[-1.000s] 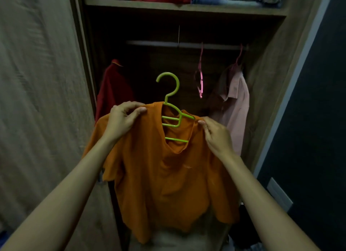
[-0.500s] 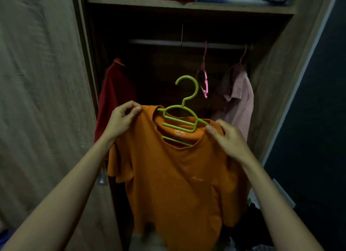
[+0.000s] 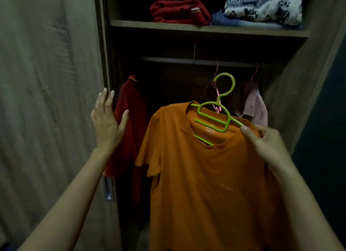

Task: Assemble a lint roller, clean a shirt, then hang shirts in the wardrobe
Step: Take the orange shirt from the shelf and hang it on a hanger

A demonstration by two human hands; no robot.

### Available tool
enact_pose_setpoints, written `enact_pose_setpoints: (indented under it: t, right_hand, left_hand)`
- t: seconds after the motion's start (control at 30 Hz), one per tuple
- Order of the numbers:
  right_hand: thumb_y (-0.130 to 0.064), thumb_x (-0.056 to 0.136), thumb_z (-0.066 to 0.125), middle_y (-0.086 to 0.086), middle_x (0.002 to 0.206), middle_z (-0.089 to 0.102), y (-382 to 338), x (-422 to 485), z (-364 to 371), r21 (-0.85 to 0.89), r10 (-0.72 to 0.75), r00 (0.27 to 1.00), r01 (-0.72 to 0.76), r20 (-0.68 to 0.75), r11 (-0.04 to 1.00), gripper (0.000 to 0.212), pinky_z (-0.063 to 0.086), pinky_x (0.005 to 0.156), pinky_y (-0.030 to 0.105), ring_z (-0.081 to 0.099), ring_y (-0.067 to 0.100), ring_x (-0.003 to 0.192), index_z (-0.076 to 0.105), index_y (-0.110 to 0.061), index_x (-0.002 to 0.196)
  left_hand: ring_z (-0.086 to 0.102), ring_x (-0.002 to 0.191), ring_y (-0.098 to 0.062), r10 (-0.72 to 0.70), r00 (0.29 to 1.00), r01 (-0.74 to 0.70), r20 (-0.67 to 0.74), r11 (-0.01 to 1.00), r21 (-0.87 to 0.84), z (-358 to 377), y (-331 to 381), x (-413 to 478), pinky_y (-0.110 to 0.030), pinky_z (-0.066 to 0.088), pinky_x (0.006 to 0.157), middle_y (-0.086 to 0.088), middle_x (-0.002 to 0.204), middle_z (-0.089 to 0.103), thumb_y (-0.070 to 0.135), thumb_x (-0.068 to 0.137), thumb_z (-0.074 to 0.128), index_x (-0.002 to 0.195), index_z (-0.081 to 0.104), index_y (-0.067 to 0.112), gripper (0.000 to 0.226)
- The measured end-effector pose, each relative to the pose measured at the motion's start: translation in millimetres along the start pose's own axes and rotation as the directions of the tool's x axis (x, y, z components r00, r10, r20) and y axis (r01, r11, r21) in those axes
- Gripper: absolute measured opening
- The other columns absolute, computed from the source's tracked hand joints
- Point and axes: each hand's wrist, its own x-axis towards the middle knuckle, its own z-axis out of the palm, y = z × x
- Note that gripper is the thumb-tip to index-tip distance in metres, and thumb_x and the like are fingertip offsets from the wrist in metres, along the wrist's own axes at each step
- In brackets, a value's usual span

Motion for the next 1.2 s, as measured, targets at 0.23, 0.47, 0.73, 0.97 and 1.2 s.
enact_pose_setpoints:
  t: [0.23, 0.47, 0.73, 0.97, 1.2]
  right_hand:
    - [-0.027, 0.092, 0.060, 0.019, 0.084, 0.071, -1, 50, 91, 0.186, 0.192, 0.974, -0.168, -0.119, 0.968, 0.023, 0.052, 0.065, 0.032, 0.063, 0.024, 0.065, 0.068, -0.008, 0.083]
    - [-0.033, 0.094, 0.055, 0.008, 0.071, 0.066, -25, 112, 175, 0.310, 0.276, 0.956, -0.234, -0.096, 0.922, 0.030, 0.056, 0.072, 0.038, 0.065, 0.024, 0.068, 0.065, -0.014, 0.072]
    - [-0.039, 0.099, 0.035, 0.006, 0.080, 0.062, -57, 179, 230, 0.481, 0.326, 0.942, -0.248, -0.083, 0.841, 0.040, 0.049, 0.077, 0.035, 0.060, 0.022, 0.076, 0.064, -0.018, 0.083]
    - [-0.044, 0.097, 0.032, 0.015, 0.115, 0.062, -61, 234, 258, 0.487, 0.363, 0.929, -0.285, -0.071, 0.826, 0.052, 0.048, 0.097, 0.047, 0.060, 0.033, 0.106, 0.060, -0.004, 0.115]
    - [-0.029, 0.101, 0.039, 0.012, 0.098, 0.062, -37, 246, 276, 0.341, 0.312, 0.946, -0.263, -0.094, 0.902, 0.037, 0.048, 0.075, 0.030, 0.062, 0.024, 0.088, 0.061, -0.002, 0.110]
  left_hand:
    - [0.009, 0.149, -0.025, -0.045, 0.999, 0.045, 0.016, 0.998, 0.050, 2, -47, 34, -0.051, 0.015, 0.116, -0.008, 0.161, 0.016, 0.042, 0.096, 0.043, 0.151, 0.024, 0.014, 0.065]
    - [0.010, 0.149, -0.023, 0.050, 0.998, -0.047, -0.038, 0.995, 0.087, 11, -78, 47, -0.046, 0.012, 0.117, -0.006, 0.160, 0.020, 0.045, 0.092, 0.044, 0.150, 0.028, 0.020, 0.065]
    - [0.017, 0.147, -0.025, 0.109, 0.979, -0.092, -0.170, 0.990, 0.105, 28, -93, 51, -0.050, 0.016, 0.116, -0.007, 0.157, 0.026, 0.048, 0.087, 0.047, 0.148, 0.032, 0.022, 0.067]
    - [0.022, 0.145, -0.027, 0.143, 0.964, -0.116, -0.226, 0.985, 0.130, 32, -97, 51, -0.050, 0.019, 0.115, -0.007, 0.155, 0.029, 0.048, 0.086, 0.047, 0.145, 0.034, 0.022, 0.067]
    - [0.022, 0.146, -0.025, 0.156, 0.957, -0.123, -0.244, 0.982, 0.145, 34, -98, 52, -0.049, 0.018, 0.115, -0.006, 0.155, 0.030, 0.050, 0.086, 0.046, 0.147, 0.030, 0.026, 0.068]
